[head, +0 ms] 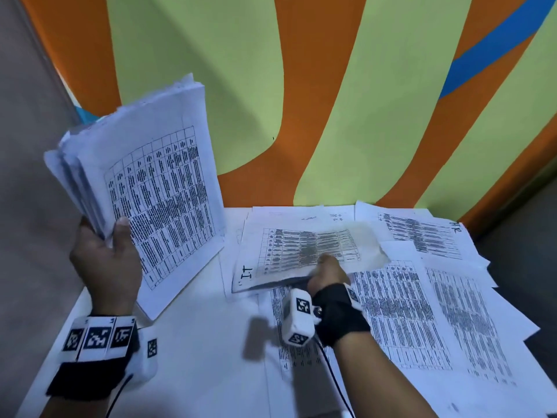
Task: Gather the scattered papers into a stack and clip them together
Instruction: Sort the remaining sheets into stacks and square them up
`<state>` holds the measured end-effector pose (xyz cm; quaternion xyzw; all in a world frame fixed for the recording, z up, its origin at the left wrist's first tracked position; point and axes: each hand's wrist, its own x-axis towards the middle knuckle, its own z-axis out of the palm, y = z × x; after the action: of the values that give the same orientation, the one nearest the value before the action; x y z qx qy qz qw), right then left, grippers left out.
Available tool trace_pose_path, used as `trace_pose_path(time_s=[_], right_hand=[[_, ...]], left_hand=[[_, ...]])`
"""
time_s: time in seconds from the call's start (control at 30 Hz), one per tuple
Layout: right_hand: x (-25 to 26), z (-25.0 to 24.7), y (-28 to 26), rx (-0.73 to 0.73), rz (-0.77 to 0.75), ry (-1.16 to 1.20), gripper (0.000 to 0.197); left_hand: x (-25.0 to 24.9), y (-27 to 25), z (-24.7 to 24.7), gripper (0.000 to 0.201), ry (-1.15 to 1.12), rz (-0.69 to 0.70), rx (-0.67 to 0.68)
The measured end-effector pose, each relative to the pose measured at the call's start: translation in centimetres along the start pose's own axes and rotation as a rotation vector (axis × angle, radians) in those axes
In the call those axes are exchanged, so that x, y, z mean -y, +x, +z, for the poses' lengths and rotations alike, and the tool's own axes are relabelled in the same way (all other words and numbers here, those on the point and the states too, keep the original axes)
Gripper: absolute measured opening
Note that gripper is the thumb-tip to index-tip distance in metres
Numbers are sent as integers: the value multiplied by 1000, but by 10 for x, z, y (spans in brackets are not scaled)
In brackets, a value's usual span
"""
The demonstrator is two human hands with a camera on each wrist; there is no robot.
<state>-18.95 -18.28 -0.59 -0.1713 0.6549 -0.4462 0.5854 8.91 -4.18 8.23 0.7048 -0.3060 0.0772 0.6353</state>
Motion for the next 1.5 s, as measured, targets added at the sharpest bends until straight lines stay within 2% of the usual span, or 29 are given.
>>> trace_pose_path(time_s=[0.07,0.13,0.2,0.23,0.27,0.33,0.4,0.47,0.57,0.6,0.63,0.7,0.77,0.83,0.93,1.13,1.23,1.37,1.5], right_hand=[[0,5,9,26,8,-37,22],[6,11,8,44,36,-47,7],[13,18,9,-29,40,-35,38],[19,19,9,-101,48,35,51],[23,18,12,-150,29,65,59],[31,13,15,-158,-23,65,50],[43,-1,12,-76,-100,-17,37],[62,-27,8,71,-195,-101,26],[98,-83,11,254,-252,-193,29],[108,-104,16,251,-249,-276,31],[116,-125,23,218,-260,-369,29],[125,-164,43,46,-274,-549,22],[123,-194,66,-133,-230,-704,36],[115,-210,79,-244,-200,-879,44],[104,-214,78,-274,-223,-1003,38],[102,-210,68,-264,-269,-1013,29],[107,-212,55,-267,-389,-963,33],[135,-215,28,-305,-668,-878,36],[176,-219,-6,-250,-886,-786,17]], left_hand=[[0,-1,-1,30,-1,-3,5],[-3,-2,-4,23,13,1,-1],[-5,-1,-7,9,19,9,-6],[-5,-1,-8,9,23,-5,1],[-4,-2,-8,18,33,-21,10],[-5,-3,-10,36,72,-47,26],[-4,-2,-10,41,86,-37,21],[-2,-1,-9,39,58,-6,14],[-5,2,-7,33,24,10,12],[-7,2,-5,34,27,9,16],[-8,1,-3,34,31,3,26],[-8,-2,2,36,24,6,42],[-10,-6,9,38,-3,35,54],[-15,-11,13,36,-13,78,73],[-25,-17,22,34,19,123,113],[-39,-23,30,40,25,128,128],[-43,-26,32,39,0,116,141],[-44,-27,33,36,-5,116,144],[-46,-29,37,37,-10,115,119]])
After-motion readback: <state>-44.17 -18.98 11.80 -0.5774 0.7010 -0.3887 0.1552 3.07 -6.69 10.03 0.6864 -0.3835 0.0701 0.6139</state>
